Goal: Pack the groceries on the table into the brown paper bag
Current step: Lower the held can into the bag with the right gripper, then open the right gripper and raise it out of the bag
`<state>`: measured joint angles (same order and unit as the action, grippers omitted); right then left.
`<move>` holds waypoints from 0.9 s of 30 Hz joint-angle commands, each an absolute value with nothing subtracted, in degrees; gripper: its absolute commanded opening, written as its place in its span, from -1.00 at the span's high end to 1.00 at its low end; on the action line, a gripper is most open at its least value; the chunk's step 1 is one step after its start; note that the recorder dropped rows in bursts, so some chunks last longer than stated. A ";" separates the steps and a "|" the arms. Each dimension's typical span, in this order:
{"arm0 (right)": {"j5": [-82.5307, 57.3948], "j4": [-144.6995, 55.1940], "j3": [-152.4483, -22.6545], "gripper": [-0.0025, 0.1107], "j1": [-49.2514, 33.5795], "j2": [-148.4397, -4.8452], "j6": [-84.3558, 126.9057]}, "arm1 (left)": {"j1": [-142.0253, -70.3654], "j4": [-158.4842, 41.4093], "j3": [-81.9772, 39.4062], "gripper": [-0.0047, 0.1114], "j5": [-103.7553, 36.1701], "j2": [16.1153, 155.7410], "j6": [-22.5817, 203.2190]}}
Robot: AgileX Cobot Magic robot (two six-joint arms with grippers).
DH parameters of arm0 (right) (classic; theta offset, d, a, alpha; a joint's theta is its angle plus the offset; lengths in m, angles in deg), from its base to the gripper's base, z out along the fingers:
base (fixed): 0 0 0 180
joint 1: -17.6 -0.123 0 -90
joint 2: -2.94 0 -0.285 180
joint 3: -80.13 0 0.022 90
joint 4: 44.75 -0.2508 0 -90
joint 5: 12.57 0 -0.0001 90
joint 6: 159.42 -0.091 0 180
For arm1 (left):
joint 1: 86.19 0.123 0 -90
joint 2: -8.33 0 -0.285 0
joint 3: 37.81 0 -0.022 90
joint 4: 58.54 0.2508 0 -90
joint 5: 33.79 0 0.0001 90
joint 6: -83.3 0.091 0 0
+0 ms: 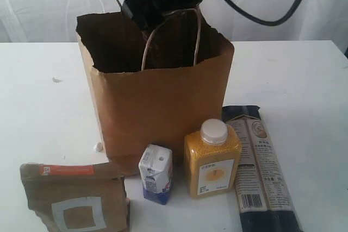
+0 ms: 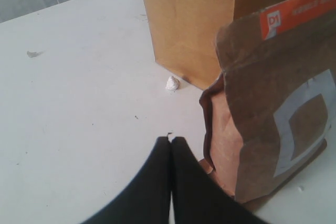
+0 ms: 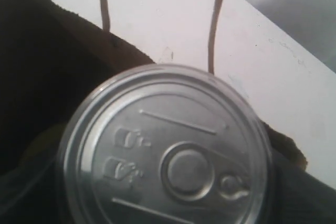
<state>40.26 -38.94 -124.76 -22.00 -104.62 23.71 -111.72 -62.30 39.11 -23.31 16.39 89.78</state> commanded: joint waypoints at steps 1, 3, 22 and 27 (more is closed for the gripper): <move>38.40 -38.75 -125.50 0.34 -21.81 -104.21 24.43 | -111.99 -63.12 39.41 0.92 -23.66 16.12 89.50; 38.74 -38.75 -126.26 -0.05 -21.81 -104.21 24.43 | -111.99 -63.12 39.41 0.92 -23.66 16.12 89.50; 41.25 -41.40 -128.83 -0.56 -21.81 -104.34 25.51 | -111.99 -63.12 39.41 0.92 -23.66 16.12 89.50; 41.04 -41.40 -128.83 -0.56 -21.81 -104.34 25.51 | -111.99 -63.12 39.41 0.92 -23.66 16.12 89.50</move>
<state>41.76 -41.45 -128.31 -22.00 -104.86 24.89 -111.72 -62.30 39.11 -23.31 16.39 89.78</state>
